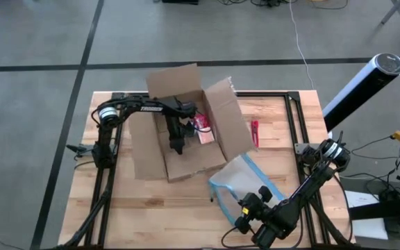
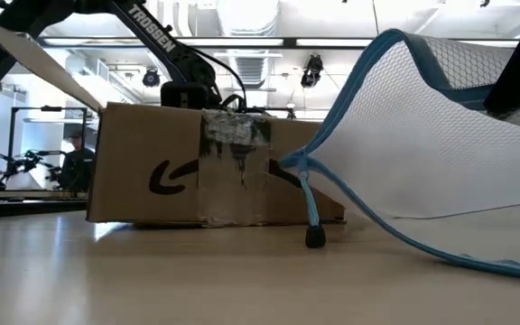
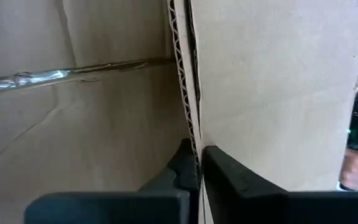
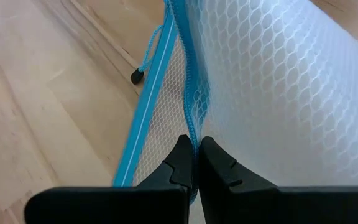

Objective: Unpack boxes
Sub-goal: Put the orange chocolate bar into the blue transparent zip bag

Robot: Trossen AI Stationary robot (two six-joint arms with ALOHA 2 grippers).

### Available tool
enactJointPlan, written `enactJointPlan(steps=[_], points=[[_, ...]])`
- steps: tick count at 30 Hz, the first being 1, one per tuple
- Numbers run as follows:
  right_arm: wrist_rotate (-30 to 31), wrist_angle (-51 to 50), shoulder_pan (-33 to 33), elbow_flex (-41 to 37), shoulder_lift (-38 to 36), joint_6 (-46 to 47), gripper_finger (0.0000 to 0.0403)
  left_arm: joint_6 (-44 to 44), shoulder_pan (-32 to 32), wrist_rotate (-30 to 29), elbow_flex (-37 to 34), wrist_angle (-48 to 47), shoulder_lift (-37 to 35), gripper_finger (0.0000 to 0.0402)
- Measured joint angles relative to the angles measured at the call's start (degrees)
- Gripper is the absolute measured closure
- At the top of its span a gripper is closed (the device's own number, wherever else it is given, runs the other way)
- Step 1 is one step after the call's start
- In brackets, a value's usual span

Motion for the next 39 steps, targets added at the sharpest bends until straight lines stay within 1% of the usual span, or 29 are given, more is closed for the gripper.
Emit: enactJointPlan(steps=[2,6,11,15,18,22,28,35,39], points=[[0.00,0.07,0.00,0.00,0.00,0.00,0.0403,0.20,0.53,-1.35,0.00,-0.88,-0.95,0.0399],[0.00,0.11,0.00,0.00,0.00,0.00,0.0403,0.34,1.82,-6.07,0.00,-1.78,-4.69,0.0400],[0.00,0.13,0.00,0.00,0.00,0.00,0.0403,0.29,2.93,-10.80,0.00,-2.89,-11.29,0.0401],[0.00,0.13,0.00,0.00,0.00,0.00,0.0403,0.55,3.15,-16.44,0.00,-4.11,-16.57,0.0401],[0.00,0.20,0.00,0.00,0.00,-0.01,0.0403,0.77,3.26,-19.61,0.00,-4.50,-20.07,0.0401],[0.02,0.31,0.00,0.00,0.00,0.00,0.0403,0.82,3.67,-21.08,0.00,-4.70,-23.63,0.0401],[0.01,0.56,0.00,0.00,0.00,-0.01,0.0403,2.05,3.65,-26.76,0.02,-5.27,-26.97,0.0401],[0.00,0.97,0.00,0.00,0.00,0.00,0.0403,2.32,4.41,-27.60,0.02,-3.63,-30.20,0.0402],[0.00,1.06,0.00,0.00,0.00,0.00,0.0403,2.68,5.77,-25.17,0.02,-3.15,-31.75,0.0402]])
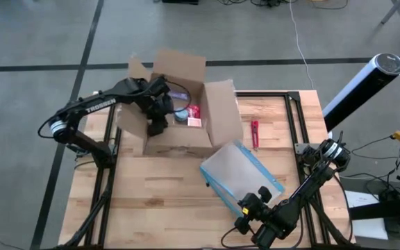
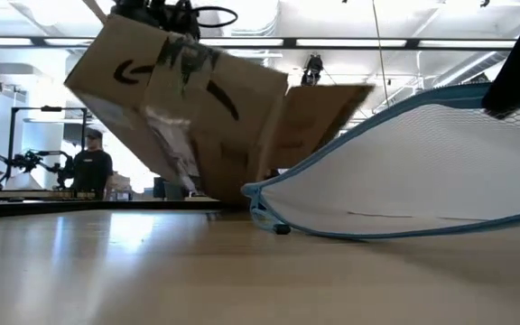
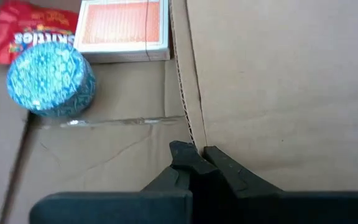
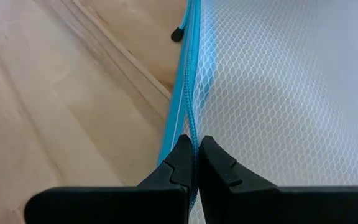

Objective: Unpack boxes
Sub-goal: Put the orange chocolate bar into the blue transparent zip bag

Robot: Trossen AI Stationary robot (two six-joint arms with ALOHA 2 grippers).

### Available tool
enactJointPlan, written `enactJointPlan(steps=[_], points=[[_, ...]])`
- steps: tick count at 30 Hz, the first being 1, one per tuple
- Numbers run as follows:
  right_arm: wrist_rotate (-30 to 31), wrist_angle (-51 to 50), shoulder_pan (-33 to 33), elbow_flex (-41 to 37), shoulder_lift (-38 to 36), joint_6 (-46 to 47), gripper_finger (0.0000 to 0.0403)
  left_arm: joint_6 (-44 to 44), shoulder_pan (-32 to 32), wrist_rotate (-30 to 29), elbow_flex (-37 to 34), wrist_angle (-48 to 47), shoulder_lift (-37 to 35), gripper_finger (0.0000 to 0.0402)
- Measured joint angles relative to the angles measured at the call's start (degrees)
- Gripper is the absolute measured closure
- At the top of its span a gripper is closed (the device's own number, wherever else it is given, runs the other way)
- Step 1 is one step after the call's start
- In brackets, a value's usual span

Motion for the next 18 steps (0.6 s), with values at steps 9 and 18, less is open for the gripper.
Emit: enactJointPlan(steps=[9,18], points=[[0.00,0.19,0.00,0.00,0.00,0.00,0.0403,-0.81,2.74,-0.41,0.00,1.89,-5.35,0.0401],[0.00,0.40,0.00,0.00,0.00,0.00,0.0403,-0.60,5.67,1.19,3.46,2.12,-9.02,0.0401]])
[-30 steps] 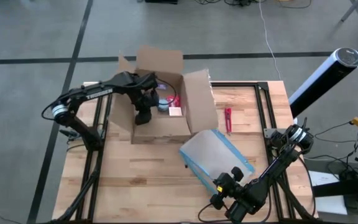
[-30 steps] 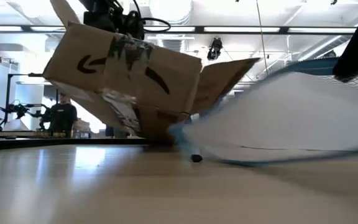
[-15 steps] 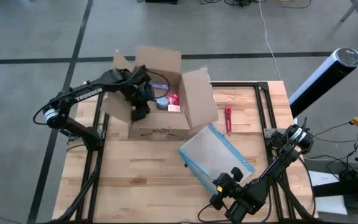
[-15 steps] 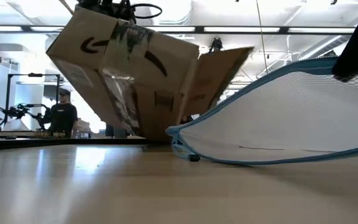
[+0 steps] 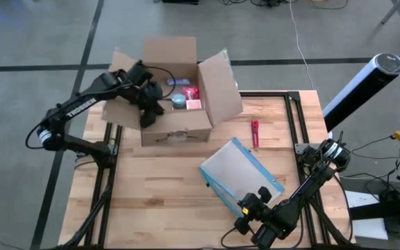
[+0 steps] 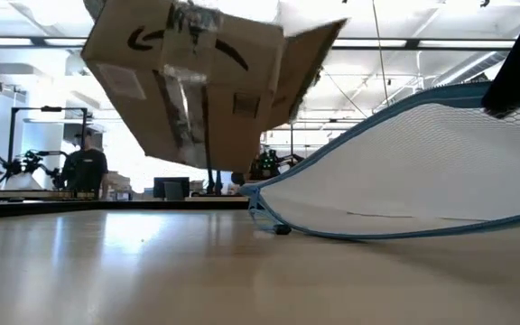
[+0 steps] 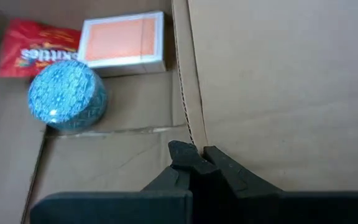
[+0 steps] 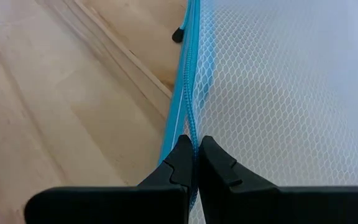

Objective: Unpack boxes
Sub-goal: Put the orange chocolate bar into the blue transparent zip bag

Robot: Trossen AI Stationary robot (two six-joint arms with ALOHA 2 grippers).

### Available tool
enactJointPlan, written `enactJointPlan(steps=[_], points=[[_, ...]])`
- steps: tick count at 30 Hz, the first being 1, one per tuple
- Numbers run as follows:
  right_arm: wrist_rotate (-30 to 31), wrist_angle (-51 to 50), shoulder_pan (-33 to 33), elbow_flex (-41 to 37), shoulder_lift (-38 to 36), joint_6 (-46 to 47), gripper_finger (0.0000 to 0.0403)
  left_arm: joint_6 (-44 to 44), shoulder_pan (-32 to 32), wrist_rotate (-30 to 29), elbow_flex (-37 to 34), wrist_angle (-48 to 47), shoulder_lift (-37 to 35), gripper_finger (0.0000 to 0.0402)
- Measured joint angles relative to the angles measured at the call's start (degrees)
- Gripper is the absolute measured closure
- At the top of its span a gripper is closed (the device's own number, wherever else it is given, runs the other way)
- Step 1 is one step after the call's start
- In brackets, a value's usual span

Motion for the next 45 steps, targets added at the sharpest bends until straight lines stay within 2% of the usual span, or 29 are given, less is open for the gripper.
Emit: enactJointPlan(steps=[3,8,13,15,19,21,23,26,31,35,37,41,45], points=[[0.00,0.03,0.00,0.00,0.00,0.00,0.0403,1.07,0.28,3.80,1.01,0.85,-0.41,0.0401],[0.00,0.18,0.00,0.00,0.00,0.00,0.0403,2.83,0.40,6.87,2.25,-1.28,1.06,0.0401],[-0.04,0.45,0.00,0.00,0.00,0.00,0.0403,3.81,1.07,5.80,2.88,-2.77,1.46,0.0401],[-0.11,0.83,0.00,0.00,0.00,0.00,0.0403,3.28,1.26,3.68,2.82,-1.74,1.46,0.0401],[-0.22,1.38,0.00,0.00,-0.04,0.00,0.0403,3.70,1.68,4.29,1.97,-1.33,1.55,0.0401],[-0.25,1.65,0.00,-0.01,-0.04,0.00,0.0403,2.82,2.31,8.42,1.67,1.38,1.41,0.0400],[-0.26,1.61,0.00,-0.02,-0.07,0.00,0.0403,2.33,2.69,6.94,2.49,0.48,0.87,0.0400],[-0.28,1.69,0.00,-0.02,-0.07,0.00,0.0403,2.07,3.25,9.88,3.80,2.65,0.29,0.0400],[-0.35,1.71,0.00,-0.02,-0.11,0.00,0.0403,2.52,3.41,8.22,3.31,-1.81,1.54,0.0401],[-0.33,1.98,0.00,-0.02,-0.18,0.00,0.0403,3.25,3.50,9.26,3.27,-7.65,2.27,0.0401],[-0.28,2.27,0.00,-0.02,-0.37,0.00,0.0403,3.77,3.41,10.61,2.30,-9.46,3.06,0.0401],[-0.28,2.54,0.00,-0.02,-0.39,0.00,0.0403,3.53,3.37,17.28,-1.17,-8.22,4.22,0.0401],[-0.28,2.67,0.00,-0.02,-0.39,0.00,0.0403,0.51,3.38,17.61,-6.82,-2.85,5.91,0.0399]])
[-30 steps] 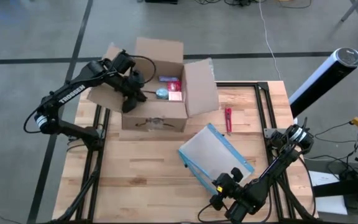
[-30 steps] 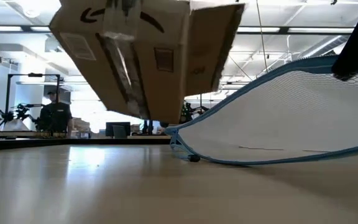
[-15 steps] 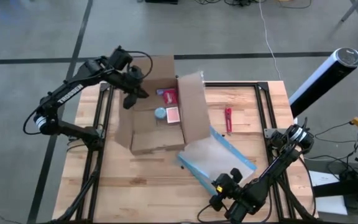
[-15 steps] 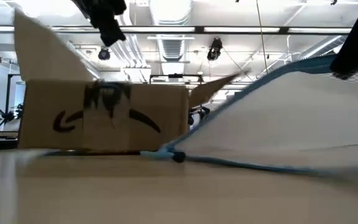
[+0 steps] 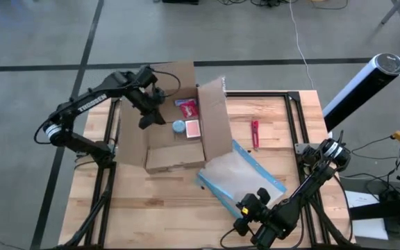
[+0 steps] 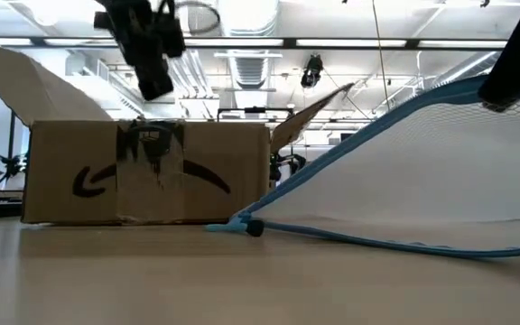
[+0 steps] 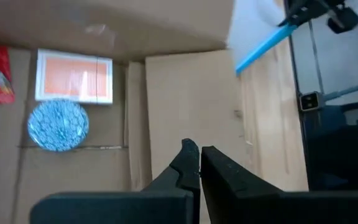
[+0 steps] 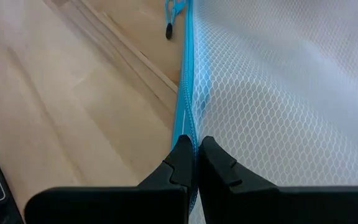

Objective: Unpack boxes
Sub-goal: Put the orange chocolate bar into the blue transparent zip bag

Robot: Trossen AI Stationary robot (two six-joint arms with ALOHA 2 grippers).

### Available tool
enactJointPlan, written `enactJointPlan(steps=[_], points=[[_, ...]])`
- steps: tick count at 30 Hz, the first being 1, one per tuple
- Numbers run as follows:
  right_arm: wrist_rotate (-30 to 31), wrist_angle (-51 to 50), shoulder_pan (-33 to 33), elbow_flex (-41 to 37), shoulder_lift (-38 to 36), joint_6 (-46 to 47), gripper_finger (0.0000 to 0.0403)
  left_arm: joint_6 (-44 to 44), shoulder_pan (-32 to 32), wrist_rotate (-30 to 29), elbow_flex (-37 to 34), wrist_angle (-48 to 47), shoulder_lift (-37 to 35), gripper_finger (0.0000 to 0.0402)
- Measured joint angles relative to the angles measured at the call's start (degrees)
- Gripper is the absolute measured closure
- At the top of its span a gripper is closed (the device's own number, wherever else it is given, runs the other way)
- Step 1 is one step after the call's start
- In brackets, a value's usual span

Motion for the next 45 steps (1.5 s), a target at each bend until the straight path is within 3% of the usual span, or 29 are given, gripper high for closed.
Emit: enactJointPlan(steps=[4,10,15,19,29,35,38,42,45], points=[[0.00,0.05,0.00,0.00,0.00,0.00,0.0403,-1.58,-0.01,0.35,-5.23,4.93,2.13,0.0366],[0.02,0.22,0.00,0.00,0.00,0.00,0.0403,-2.56,-0.17,3.05,-10.88,10.56,6.70,0.0260],[0.02,0.30,0.00,0.00,0.00,0.00,0.0403,-2.77,-0.53,6.51,-12.49,11.48,11.71,0.0177],[0.02,0.37,0.00,0.00,0.00,-0.01,0.0403,-2.75,-1.17,6.54,-12.64,11.99,16.43,0.0142],[0.02,0.51,0.00,0.00,0.00,-0.01,0.0403,-1.76,-3.26,9.22,-12.64,12.50,23.18,0.0144],[0.02,0.55,0.00,0.00,0.00,0.00,0.0403,-1.68,-3.75,0.42,-12.64,13.78,23.89,0.0152],[0.02,0.64,0.00,0.00,0.00,0.00,0.0403,-2.38,-3.75,-0.40,-12.64,14.98,23.88,0.0153],[0.02,0.73,0.00,0.00,0.00,0.00,0.0403,-2.68,-3.97,0.02,-12.76,15.57,23.88,0.0154],[0.02,0.97,0.00,0.00,0.00,0.00,0.0403,-2.76,-4.35,4.18,-13.21,15.51,23.88,0.0158]])
